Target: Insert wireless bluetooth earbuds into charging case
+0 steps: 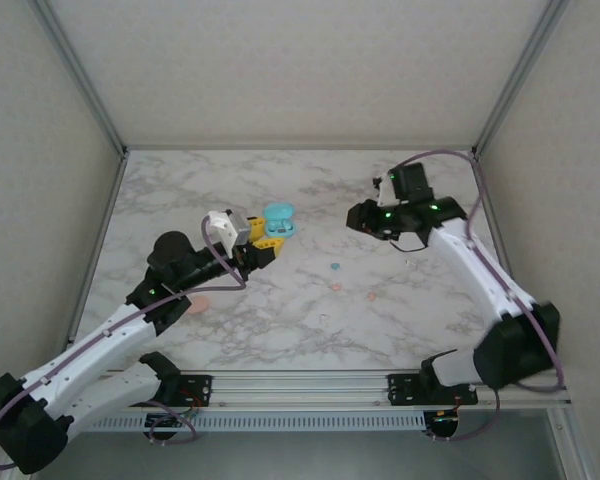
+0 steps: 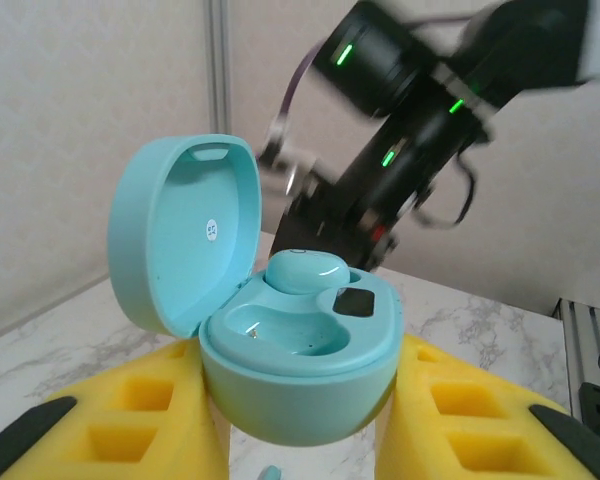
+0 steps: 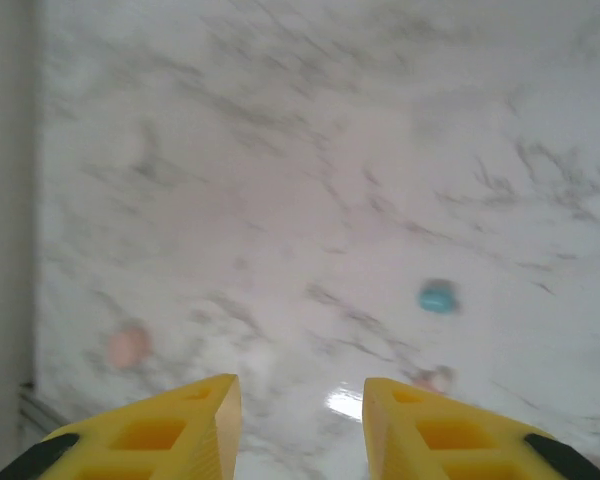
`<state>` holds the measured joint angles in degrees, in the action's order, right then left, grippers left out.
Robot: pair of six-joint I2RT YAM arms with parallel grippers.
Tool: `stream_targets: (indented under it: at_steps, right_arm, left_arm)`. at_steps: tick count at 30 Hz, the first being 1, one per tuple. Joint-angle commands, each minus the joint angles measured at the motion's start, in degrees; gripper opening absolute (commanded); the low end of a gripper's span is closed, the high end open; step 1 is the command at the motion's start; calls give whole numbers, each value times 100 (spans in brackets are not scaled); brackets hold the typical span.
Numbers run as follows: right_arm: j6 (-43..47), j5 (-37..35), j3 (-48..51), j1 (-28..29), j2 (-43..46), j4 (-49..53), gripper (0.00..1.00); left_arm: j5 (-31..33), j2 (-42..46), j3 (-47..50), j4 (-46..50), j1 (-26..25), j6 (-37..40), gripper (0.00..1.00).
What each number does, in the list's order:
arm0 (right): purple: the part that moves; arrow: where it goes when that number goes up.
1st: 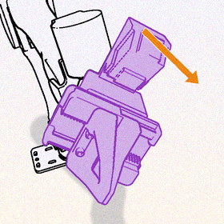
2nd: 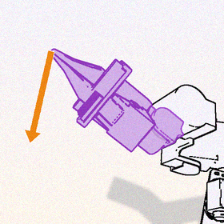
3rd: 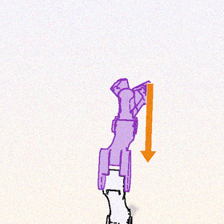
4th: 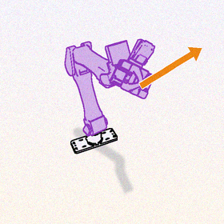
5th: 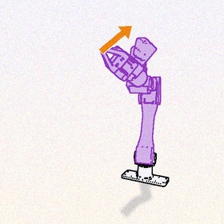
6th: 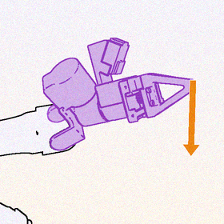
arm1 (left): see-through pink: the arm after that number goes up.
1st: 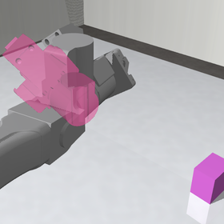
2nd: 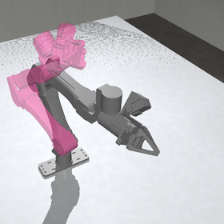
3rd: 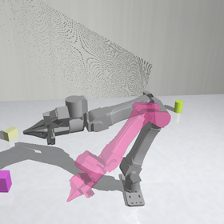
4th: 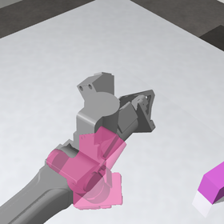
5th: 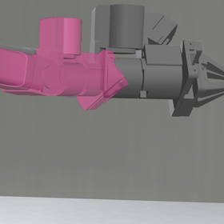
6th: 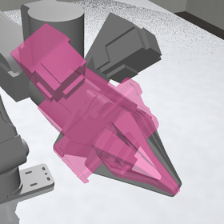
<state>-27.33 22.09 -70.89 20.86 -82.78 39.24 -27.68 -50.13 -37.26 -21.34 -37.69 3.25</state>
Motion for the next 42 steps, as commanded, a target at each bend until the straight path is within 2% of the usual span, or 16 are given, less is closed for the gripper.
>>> stream_targets:
  at_steps: [1, 9, 15, 30, 42]
  right_arm:
    - [539, 7, 172, -11, -738, 108, 39]
    - [961, 133, -274, 69, -2262, 144, 42]
    - [1139, 271, -548, 190, -2847, 131, 42]
    - [1491, 444, -734, 364, -3401, 291, 40]
    - [1490, 394, -404, 594, -2954, 402, 36]
  left_arm:
    - [149, 217, 3, 176, -46, 26, 29]
    - [208, 407, 15, 315, -45, -34, 29]
    - [209, 425, 7, 363, -54, -35, 29]
    - [162, 328, -27, 341, -54, -20, 29]
    - [166, 350, -1, 335, -55, -26, 29]
